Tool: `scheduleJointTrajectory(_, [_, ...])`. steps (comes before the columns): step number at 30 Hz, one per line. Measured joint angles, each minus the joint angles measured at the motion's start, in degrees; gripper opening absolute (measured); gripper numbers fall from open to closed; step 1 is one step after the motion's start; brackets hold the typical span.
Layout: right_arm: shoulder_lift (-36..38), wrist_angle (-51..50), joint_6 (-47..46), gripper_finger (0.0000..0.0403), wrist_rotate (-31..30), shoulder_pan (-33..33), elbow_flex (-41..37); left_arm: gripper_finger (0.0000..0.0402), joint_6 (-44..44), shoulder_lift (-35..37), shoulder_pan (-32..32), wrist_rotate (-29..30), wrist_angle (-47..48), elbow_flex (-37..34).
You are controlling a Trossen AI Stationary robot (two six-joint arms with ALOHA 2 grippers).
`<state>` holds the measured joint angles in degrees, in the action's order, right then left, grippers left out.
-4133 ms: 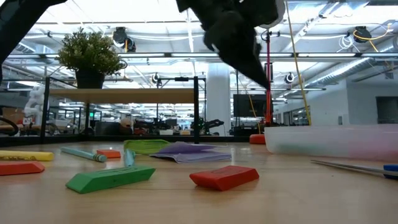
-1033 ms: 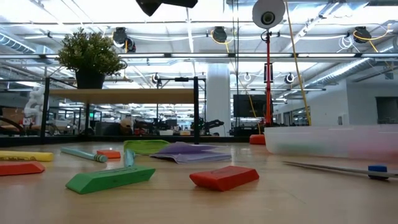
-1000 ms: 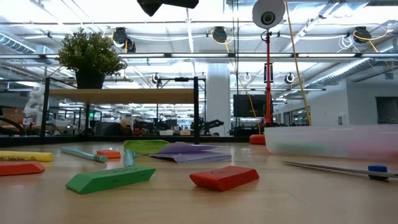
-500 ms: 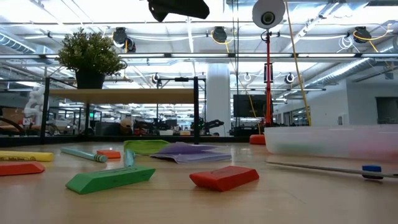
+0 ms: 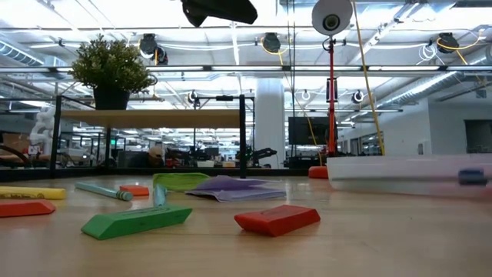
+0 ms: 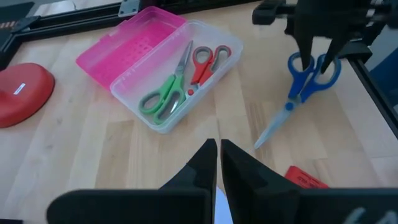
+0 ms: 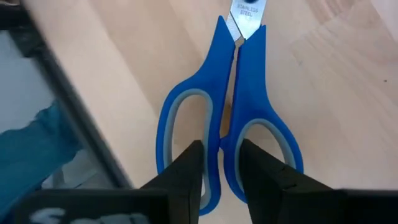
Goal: Pack school essentials
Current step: Put the blue scissors into the pink supply box
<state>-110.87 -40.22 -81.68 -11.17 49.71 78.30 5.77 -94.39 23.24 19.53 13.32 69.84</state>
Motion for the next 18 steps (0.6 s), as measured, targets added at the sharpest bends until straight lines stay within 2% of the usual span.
scheduleJointTrajectory(10, [7.94,-3.42,6.95,0.0082,-0.7,-0.39,0.07,0.0026,0.5,0.0,2.32,-0.15,0.11,0.0])
scheduleJointTrajectory(18, [16.5,-15.43,10.4,0.0082,-0.81,-2.16,0.09,0.0026,-2.48,2.41,3.55,-0.17,2.07,0.04])
